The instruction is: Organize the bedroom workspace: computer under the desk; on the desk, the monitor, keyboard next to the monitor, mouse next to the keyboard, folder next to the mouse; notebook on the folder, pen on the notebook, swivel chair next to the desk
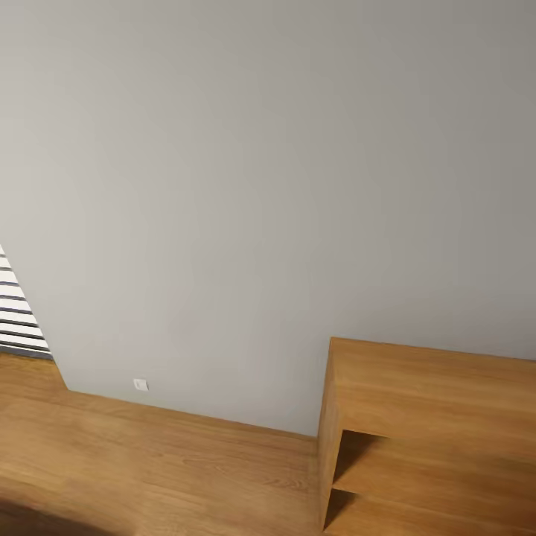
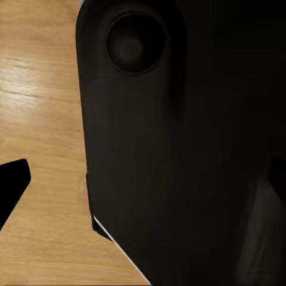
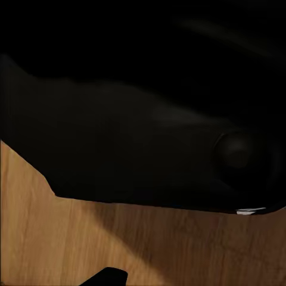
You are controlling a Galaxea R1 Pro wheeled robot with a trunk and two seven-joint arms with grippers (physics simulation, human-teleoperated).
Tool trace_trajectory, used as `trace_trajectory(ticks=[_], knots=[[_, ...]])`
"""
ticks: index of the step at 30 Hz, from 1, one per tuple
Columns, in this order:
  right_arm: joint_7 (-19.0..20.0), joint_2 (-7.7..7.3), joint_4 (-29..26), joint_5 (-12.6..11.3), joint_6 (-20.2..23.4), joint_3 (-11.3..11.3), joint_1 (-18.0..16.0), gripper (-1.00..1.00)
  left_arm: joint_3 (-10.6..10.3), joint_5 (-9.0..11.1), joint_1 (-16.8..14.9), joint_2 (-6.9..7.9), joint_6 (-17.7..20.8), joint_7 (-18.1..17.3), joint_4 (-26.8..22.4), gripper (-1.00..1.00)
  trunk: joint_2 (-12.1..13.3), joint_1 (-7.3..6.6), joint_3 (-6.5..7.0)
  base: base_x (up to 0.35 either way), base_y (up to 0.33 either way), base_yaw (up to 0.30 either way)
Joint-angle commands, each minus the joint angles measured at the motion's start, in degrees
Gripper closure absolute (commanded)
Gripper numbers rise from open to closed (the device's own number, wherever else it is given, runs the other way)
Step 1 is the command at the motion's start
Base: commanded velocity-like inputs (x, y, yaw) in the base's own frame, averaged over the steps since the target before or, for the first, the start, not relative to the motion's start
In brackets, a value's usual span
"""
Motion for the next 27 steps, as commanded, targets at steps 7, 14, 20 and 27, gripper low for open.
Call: trace_trajectory(ticks=[7,14,20,27], knots=[[-0.19,0.38,-0.12,0.28,0.8,0.01,-0.28,-1.0,-0.09,-0.09,0.08,-2.26,-0.28,0.09,-1.35,-1.0,2.79,-1.53,1.23,0.0,0.0,0.0],[-0.18,0.01,-0.47,0.22,0.5,0.03,-0.27,-1.0,-0.02,-0.02,0.08,-2.56,-0.4,0.12,-1.4,-1.0,5.6,-3.07,2.49,0.0,0.0,0.0],[-0.25,-0.82,-0.98,0.33,-0.84,0.06,-0.27,-1.0,0.13,0.13,0.08,-2.47,-0.58,0.1,-1.8,-1.0,8.01,-4.39,3.57,0.0,0.0,0.0],[-0.29,-1.58,-1.45,0.27,-3.09,-0.04,-0.27,-1.0,0.09,0.09,0.08,-2.46,-0.61,0.09,-4.06,-1.0,10.81,-5.93,4.82,0.0,0.0,0.0]])
